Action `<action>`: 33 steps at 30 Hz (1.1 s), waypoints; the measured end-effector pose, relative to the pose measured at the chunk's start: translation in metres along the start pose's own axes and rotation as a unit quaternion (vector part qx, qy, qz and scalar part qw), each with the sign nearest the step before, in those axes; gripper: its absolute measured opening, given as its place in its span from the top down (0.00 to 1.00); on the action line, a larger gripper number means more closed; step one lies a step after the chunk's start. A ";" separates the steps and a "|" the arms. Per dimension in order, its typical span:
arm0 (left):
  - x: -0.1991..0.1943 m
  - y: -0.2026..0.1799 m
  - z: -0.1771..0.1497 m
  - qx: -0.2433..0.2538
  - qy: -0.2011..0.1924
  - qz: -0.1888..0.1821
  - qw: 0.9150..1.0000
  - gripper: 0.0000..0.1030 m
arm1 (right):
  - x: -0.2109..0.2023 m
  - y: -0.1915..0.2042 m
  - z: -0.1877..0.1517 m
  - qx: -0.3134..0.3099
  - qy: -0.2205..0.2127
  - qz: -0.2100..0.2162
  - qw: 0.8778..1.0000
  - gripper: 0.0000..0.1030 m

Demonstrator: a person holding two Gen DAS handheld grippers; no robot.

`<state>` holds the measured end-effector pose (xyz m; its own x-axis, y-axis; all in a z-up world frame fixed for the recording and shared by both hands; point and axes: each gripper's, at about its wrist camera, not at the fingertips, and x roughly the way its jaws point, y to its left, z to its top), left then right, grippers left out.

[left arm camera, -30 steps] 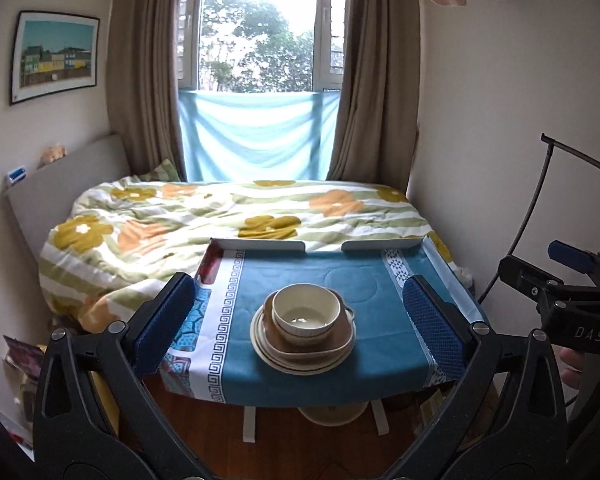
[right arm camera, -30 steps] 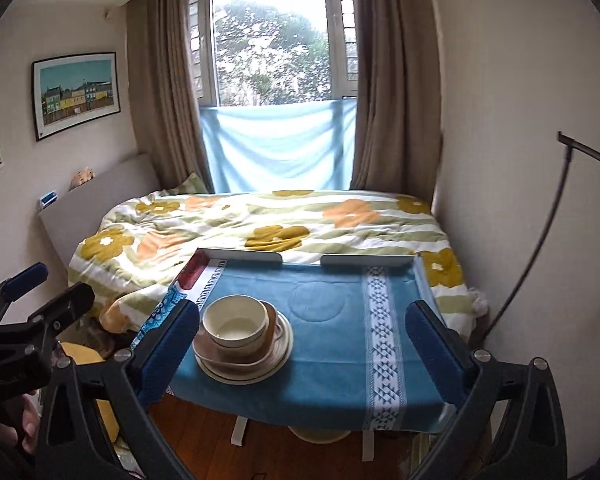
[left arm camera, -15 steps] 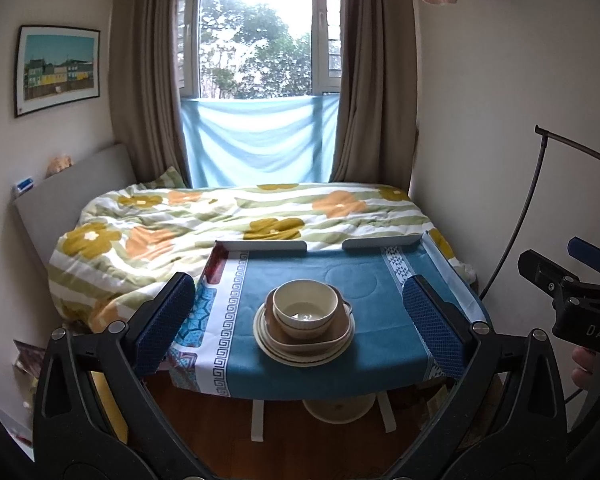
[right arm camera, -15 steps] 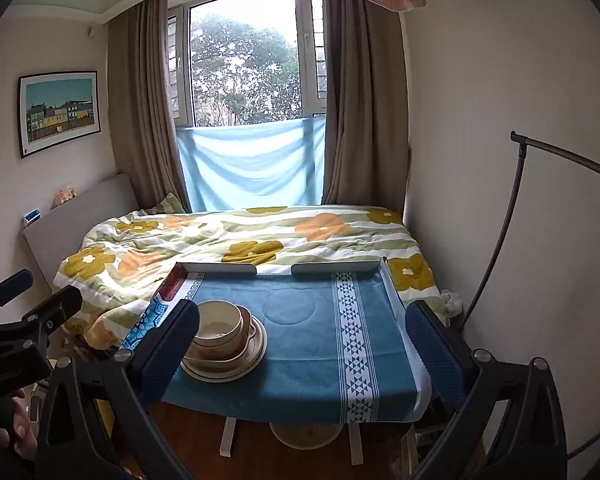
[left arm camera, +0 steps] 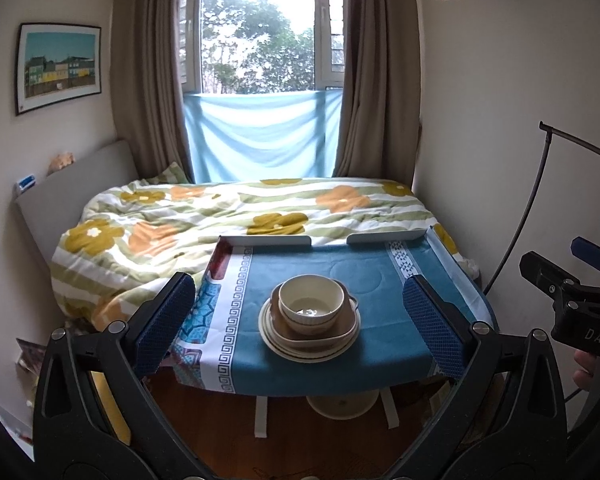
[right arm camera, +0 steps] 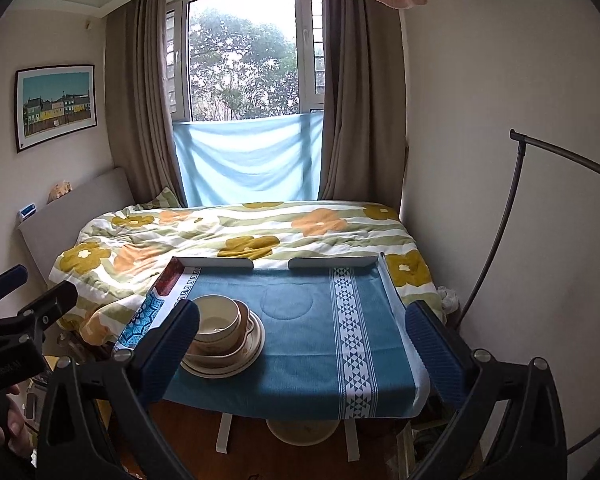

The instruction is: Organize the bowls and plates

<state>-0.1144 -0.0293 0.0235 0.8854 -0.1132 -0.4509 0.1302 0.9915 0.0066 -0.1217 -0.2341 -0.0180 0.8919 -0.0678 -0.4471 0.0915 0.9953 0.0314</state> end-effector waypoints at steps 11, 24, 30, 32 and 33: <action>0.003 0.002 0.001 -0.001 0.002 0.001 1.000 0.00 | 0.001 0.000 0.001 0.000 0.001 0.001 1.000 0.01; 0.004 0.003 0.001 -0.001 0.003 0.002 1.000 0.00 | 0.002 0.000 0.003 0.000 0.001 0.001 1.000 0.01; 0.006 0.005 0.000 -0.001 0.003 0.001 1.000 0.00 | 0.003 -0.002 0.006 -0.001 0.001 0.002 1.000 0.01; 0.006 0.005 0.000 -0.002 0.002 0.001 1.000 0.00 | 0.003 -0.002 0.006 -0.001 0.001 0.002 1.000 0.01; 0.006 0.006 -0.001 -0.003 0.002 0.000 1.000 0.00 | 0.003 -0.002 0.006 -0.001 0.002 0.002 1.000 0.01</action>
<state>-0.1082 -0.0243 0.0201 0.8835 -0.1127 -0.4547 0.1273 0.9919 0.0014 -0.1163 -0.2367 -0.0141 0.8908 -0.0640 -0.4498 0.0874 0.9957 0.0313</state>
